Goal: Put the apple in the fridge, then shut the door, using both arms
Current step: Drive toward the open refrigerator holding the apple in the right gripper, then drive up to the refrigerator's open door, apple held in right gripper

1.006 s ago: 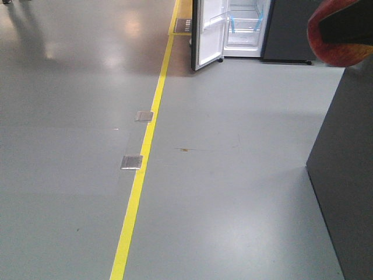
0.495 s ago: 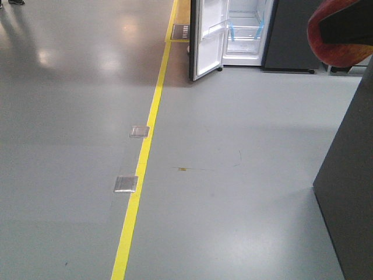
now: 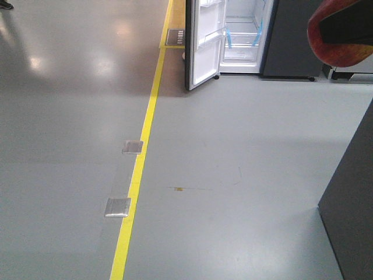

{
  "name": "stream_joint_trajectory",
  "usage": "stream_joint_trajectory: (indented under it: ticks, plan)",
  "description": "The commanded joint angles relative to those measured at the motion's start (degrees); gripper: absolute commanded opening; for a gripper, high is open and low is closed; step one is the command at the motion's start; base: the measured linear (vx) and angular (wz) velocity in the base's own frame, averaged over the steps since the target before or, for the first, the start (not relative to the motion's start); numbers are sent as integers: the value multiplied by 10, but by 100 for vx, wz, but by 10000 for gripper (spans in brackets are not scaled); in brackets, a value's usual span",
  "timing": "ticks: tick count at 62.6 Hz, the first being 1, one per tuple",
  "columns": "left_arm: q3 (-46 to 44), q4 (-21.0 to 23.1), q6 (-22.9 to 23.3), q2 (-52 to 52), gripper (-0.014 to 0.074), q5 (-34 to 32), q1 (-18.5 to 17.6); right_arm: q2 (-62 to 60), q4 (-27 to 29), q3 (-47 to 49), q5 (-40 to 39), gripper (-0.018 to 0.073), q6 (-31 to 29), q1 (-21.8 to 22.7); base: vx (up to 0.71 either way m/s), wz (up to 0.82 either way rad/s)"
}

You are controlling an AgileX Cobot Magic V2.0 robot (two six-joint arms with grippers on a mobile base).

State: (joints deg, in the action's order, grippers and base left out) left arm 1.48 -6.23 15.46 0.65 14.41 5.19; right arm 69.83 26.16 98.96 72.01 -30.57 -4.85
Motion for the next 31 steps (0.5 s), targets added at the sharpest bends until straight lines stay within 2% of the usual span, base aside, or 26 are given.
stream_joint_trajectory:
  ticks: [1, 31]
  plan:
    - [16, 4, 5, 9, -6, -39, -1, -10, 17, 18, -37, -7, 0, 2, 32, -6]
    - [16, 4, 5, 9, -6, -39, -1, -10, 17, 18, -36, -7, 0, 2, 31, -6]
